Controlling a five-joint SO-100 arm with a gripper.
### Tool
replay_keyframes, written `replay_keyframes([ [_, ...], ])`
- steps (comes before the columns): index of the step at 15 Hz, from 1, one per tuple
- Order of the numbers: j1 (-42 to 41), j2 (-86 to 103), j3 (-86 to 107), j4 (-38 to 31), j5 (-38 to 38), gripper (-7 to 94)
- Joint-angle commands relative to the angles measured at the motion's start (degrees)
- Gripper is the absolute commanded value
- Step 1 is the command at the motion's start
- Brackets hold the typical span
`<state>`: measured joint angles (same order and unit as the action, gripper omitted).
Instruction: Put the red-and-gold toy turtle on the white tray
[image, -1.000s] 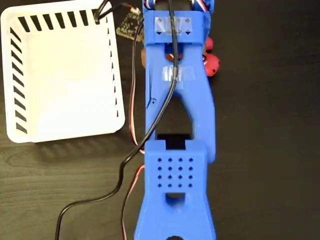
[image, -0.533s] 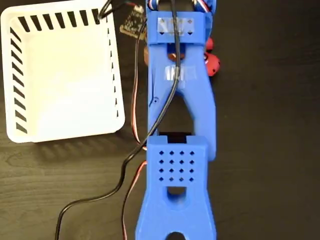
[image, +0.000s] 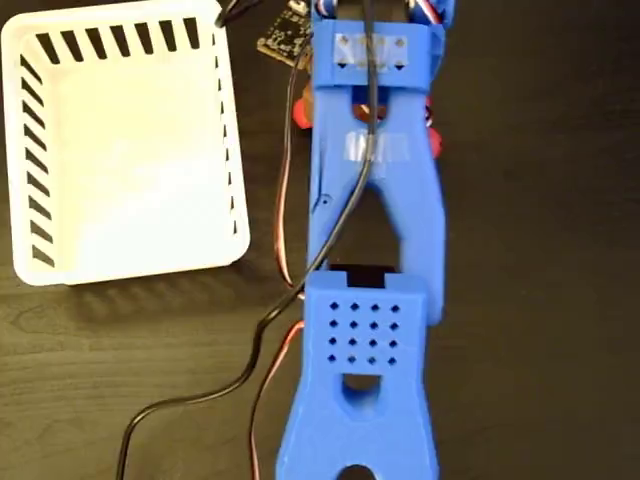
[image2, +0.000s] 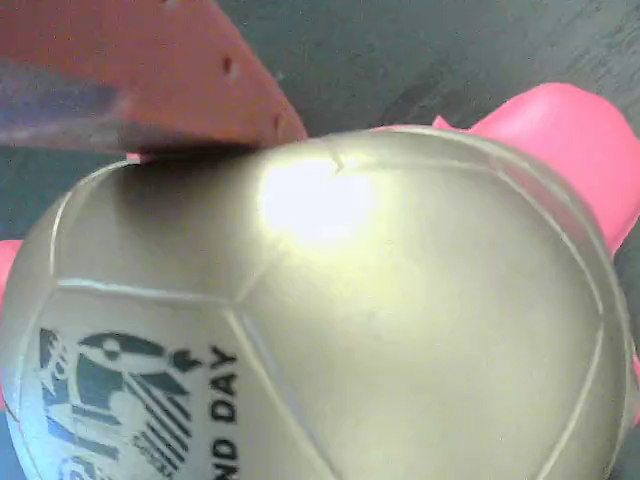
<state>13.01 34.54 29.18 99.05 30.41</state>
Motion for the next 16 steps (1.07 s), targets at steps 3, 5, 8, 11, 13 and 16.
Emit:
replay_keyframes([
  [3, 3.16, 25.05, 7.47, -1.58, -4.75, 0],
  [5, 2.55, 32.96, 8.61, -1.67, -6.86, 0],
  [8, -1.76, 42.71, 10.2, -1.67, -8.44, 0],
  [11, -9.58, 49.66, 15.91, -2.9, -5.62, 0],
  [13, -16.44, 49.75, 18.81, -2.72, -2.99, 0],
  [16, -25.4, 45.62, 19.34, -1.93, -1.41, 0],
])
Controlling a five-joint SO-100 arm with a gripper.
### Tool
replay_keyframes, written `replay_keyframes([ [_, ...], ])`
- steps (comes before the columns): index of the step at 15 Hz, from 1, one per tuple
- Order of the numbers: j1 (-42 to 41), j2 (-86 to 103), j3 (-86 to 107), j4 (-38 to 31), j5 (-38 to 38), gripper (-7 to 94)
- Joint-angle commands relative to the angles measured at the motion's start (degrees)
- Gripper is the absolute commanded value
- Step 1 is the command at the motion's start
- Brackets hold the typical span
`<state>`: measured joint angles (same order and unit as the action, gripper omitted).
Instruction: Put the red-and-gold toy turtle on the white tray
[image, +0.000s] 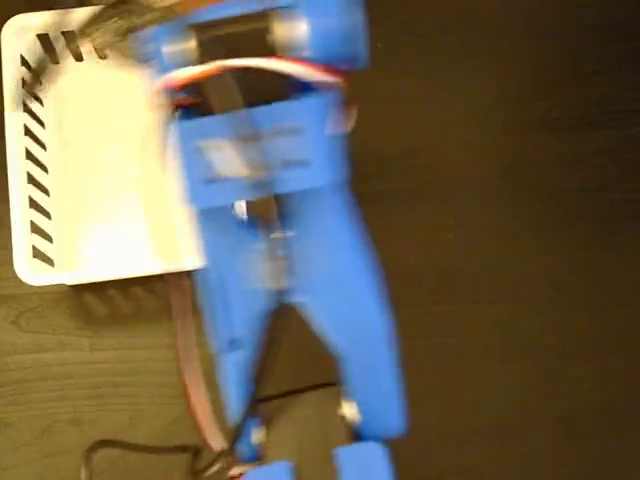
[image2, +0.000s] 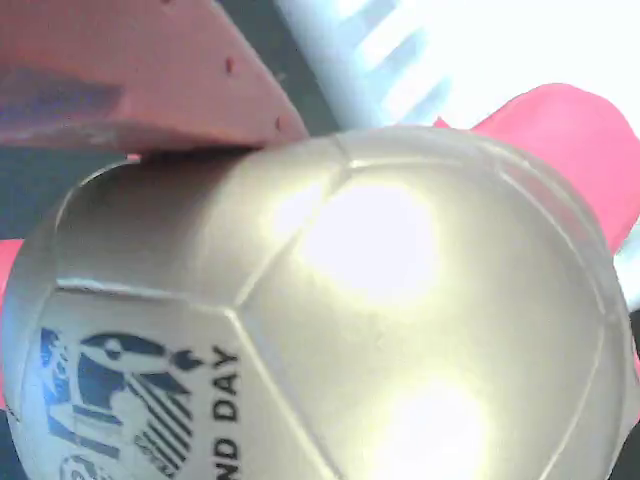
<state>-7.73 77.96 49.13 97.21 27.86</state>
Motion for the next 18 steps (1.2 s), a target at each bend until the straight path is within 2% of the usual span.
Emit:
replay_keyframes([
  [1, -6.86, 0.62, -0.62, -0.18, 1.23, 0],
  [7, -11.87, -8.53, 3.87, -1.32, 3.78, 0],
  [10, -11.78, -10.2, 3.25, -0.79, 4.22, 0],
  [18, -10.11, -17.14, 0.88, -4.75, 3.78, 0],
])
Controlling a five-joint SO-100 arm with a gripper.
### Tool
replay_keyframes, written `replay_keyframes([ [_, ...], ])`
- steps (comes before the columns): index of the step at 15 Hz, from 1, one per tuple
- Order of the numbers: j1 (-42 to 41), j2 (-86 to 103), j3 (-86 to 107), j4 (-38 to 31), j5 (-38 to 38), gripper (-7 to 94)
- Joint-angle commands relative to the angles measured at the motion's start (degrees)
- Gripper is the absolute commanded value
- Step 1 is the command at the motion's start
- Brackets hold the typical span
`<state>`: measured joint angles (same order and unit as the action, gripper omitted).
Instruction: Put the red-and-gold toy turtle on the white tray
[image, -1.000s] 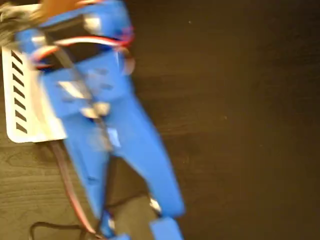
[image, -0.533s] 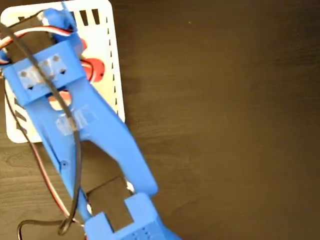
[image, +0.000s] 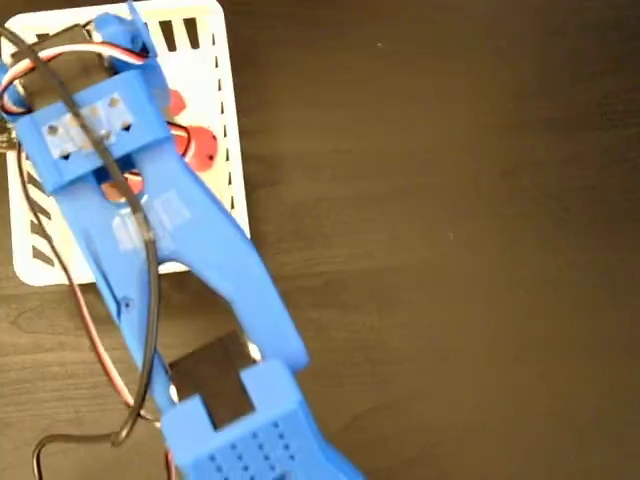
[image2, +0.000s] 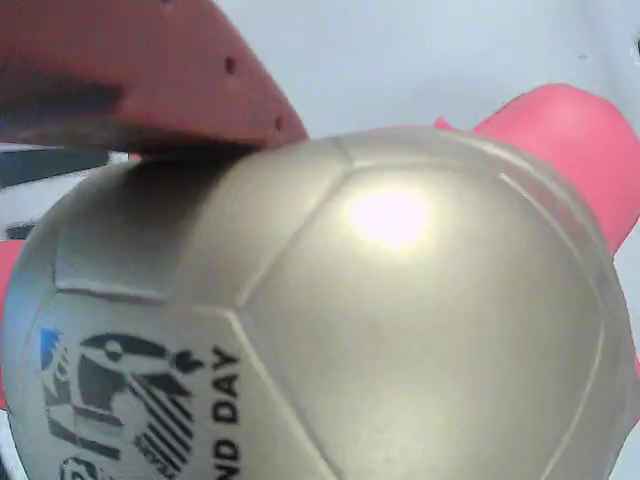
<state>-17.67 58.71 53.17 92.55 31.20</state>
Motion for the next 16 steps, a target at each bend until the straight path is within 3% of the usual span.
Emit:
replay_keyframes([
  [1, -0.18, 0.79, -4.39, -0.09, 0.26, 0],
  [6, 0.09, -1.49, -8.26, 0.18, -0.35, 0],
  [7, 0.09, -1.49, -8.35, 0.09, -0.62, 5],
  [9, 0.09, -1.32, -8.35, -0.09, -1.67, 32],
  [10, 0.0, -0.97, -8.26, 0.0, -2.02, 34],
  [14, -0.09, 0.44, -6.24, 0.18, -2.72, 59],
  [16, -0.18, 0.79, -5.1, 0.18, -2.81, 59],
])
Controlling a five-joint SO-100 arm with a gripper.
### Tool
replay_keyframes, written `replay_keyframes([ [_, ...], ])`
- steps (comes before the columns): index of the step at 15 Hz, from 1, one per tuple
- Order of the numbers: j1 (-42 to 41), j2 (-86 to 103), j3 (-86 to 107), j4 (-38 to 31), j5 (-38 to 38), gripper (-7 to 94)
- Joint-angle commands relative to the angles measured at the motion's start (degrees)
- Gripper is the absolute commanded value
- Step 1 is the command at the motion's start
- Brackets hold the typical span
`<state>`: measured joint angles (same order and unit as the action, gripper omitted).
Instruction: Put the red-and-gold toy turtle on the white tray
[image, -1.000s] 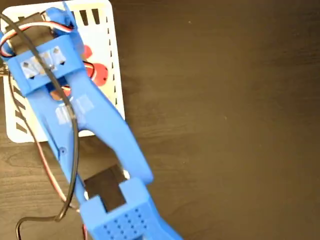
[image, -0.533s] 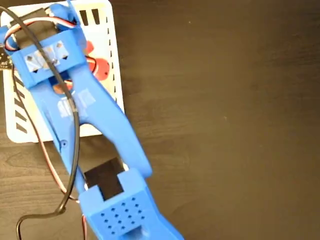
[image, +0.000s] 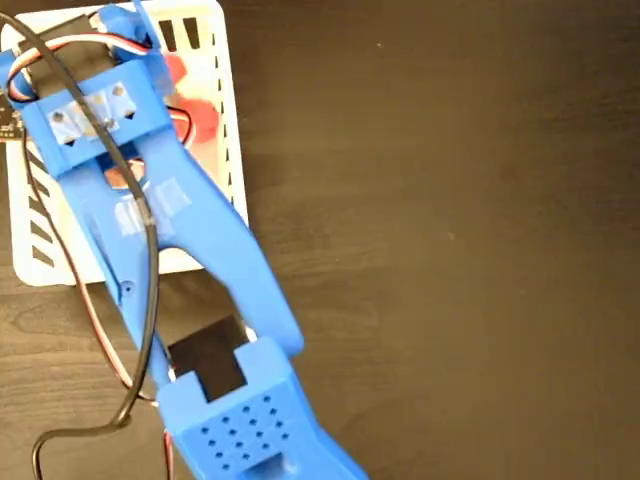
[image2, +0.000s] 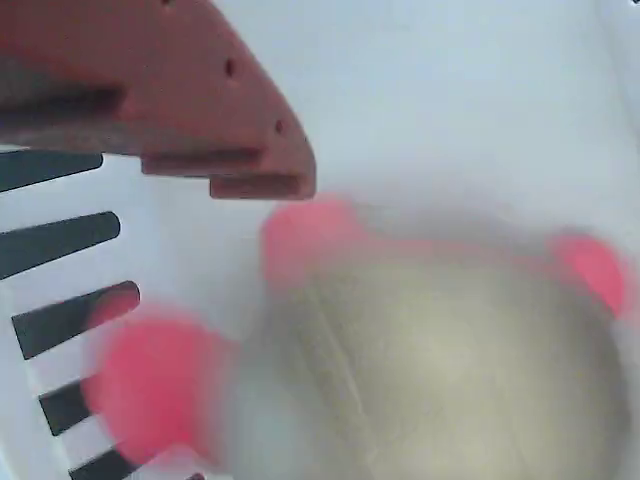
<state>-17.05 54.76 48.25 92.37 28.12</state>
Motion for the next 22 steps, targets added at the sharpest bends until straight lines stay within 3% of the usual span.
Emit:
replay_keyframes([
  [1, -0.79, 5.01, 0.26, 0.18, 0.18, 59],
  [8, -0.62, 7.21, 0.53, 0.26, -1.32, 59],
  [9, -0.62, 8.53, 0.53, 0.09, -1.85, 53],
  [11, -0.18, 12.04, 0.62, -1.05, -3.69, 0],
  [14, 0.97, 22.15, 6.15, -5.45, -9.76, 0],
  [19, 6.59, 58.18, 33.05, -23.99, -25.49, 0],
  [22, 9.67, 76.73, 47.2, -29.09, -26.89, 0],
])
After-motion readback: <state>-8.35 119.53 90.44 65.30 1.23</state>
